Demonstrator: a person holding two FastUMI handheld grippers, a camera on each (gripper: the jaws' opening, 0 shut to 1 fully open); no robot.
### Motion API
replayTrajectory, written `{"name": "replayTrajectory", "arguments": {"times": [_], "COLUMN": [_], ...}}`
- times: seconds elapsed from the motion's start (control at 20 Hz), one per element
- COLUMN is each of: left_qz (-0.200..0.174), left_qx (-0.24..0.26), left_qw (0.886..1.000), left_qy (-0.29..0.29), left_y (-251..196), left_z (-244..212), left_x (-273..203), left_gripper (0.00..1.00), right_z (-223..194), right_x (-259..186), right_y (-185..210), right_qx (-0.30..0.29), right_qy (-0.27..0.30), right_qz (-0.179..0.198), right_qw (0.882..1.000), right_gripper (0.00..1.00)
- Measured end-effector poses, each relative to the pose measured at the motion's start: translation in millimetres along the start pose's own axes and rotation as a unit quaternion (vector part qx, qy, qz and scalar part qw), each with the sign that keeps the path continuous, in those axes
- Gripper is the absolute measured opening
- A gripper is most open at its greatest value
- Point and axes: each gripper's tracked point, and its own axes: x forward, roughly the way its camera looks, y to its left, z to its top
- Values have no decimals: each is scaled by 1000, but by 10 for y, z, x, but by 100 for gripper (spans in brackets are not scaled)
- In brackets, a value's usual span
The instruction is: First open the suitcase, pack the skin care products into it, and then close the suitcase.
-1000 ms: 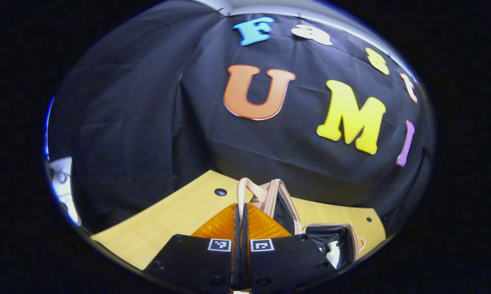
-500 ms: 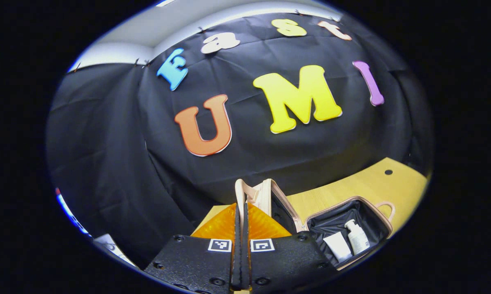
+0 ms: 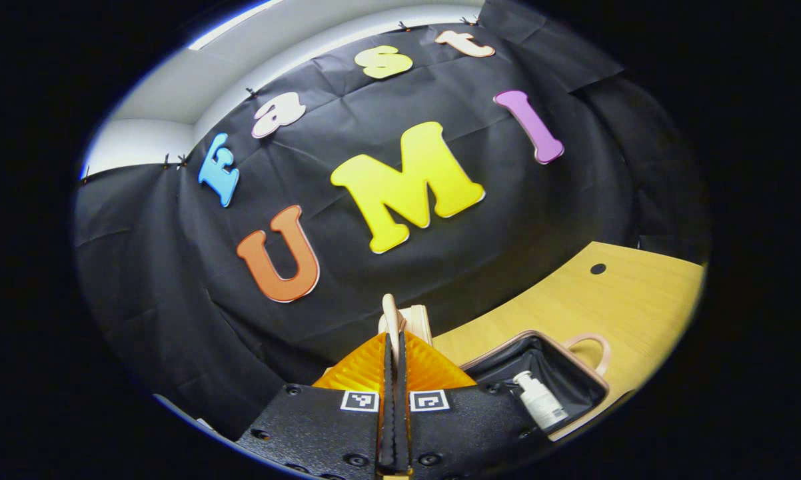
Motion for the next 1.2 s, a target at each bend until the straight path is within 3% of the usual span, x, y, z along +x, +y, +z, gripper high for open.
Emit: {"name": "replayTrajectory", "arguments": {"times": [0.05, 0.4, 0.45, 0.55, 0.75, 0.8, 0.85, 1.2], "left_qz": [-9, -60, -69, -77, -103, -104, -105, -108], "left_qx": [5, 41, 49, 79, 113, 123, 131, 155], "left_qw": [1000, 997, 996, 994, 987, 985, 984, 977], "left_qy": [-1, 13, 17, 21, 53, 56, 58, 99], "left_y": [-157, -1103, -1255, -1515, -2061, -2145, -2225, -2551], "left_z": [27, 90, 70, 54, -209, -238, -275, -588], "left_x": [14, 65, 82, 102, 149, 145, 164, 143], "left_gripper": [3, 3, 3, 3, 3, 3, 3, 4], "right_z": [-6, -140, -161, -218, -349, -386, -424, -648], "right_x": [10, -95, -99, -133, -180, -192, -191, -195], "right_y": [-86, -708, -807, -1001, -1390, -1463, -1532, -1871], "right_qx": [5, 28, 31, 46, 66, 72, 77, 75], "right_qy": [1, 12, 15, 24, 37, 42, 47, 74], "right_qz": [-7, -55, -61, -70, -92, -91, -92, -85], "right_qw": [1000, 998, 998, 996, 993, 992, 992, 991], "right_gripper": [77, 81, 77, 81, 80, 77, 81, 81]}}
